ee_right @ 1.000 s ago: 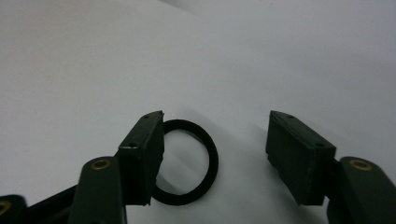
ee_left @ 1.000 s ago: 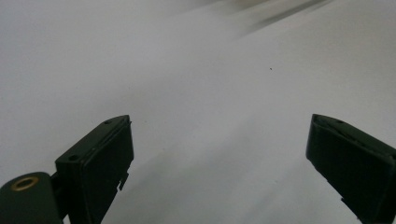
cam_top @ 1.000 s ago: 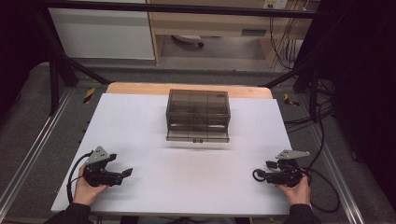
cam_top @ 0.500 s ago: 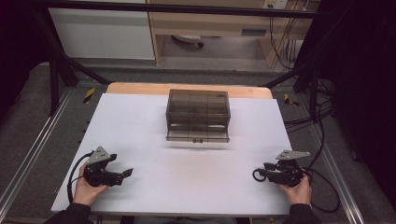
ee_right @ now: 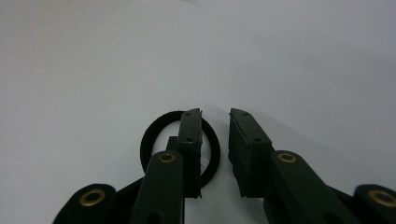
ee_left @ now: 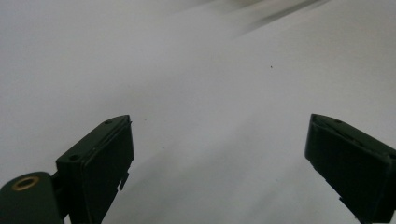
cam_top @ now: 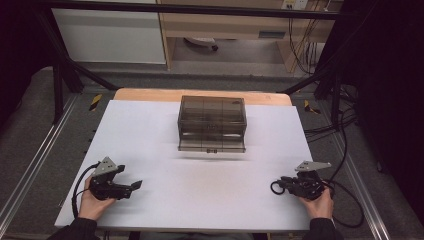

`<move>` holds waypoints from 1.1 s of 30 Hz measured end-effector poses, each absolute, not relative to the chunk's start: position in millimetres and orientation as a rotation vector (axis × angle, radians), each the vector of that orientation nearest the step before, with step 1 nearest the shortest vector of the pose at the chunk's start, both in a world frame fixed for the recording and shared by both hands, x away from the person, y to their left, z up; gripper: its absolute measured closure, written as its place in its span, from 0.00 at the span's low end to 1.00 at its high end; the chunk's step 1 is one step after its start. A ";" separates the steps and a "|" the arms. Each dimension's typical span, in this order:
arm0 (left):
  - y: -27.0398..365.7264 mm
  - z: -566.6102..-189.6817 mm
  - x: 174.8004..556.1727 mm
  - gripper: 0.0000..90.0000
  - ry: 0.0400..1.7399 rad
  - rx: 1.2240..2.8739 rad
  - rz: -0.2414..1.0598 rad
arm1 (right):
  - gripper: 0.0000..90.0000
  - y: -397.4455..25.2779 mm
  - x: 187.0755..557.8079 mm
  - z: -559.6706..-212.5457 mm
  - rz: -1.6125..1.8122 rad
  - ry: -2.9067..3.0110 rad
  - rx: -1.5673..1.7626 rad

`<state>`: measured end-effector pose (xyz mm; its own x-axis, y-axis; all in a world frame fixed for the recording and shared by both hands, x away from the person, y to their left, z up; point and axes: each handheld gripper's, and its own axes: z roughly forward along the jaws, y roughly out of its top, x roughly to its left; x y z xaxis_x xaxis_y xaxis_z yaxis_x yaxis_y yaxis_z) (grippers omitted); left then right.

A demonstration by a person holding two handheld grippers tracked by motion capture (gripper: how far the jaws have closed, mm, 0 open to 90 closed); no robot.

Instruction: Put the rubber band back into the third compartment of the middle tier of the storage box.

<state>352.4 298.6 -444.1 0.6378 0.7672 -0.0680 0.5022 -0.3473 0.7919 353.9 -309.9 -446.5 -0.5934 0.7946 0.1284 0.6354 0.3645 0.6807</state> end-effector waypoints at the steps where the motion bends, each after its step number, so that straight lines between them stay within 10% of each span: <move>1: 298.6 -444.1 352.4 0.09 0.992 2.024 0.403 | 0.84 -310.2 353.8 -446.6 1.047 2.402 1.280; 33: 298.7 -444.3 352.2 0.09 0.993 2.027 0.403 | 0.96 -309.1 352.9 -446.7 1.008 2.411 1.299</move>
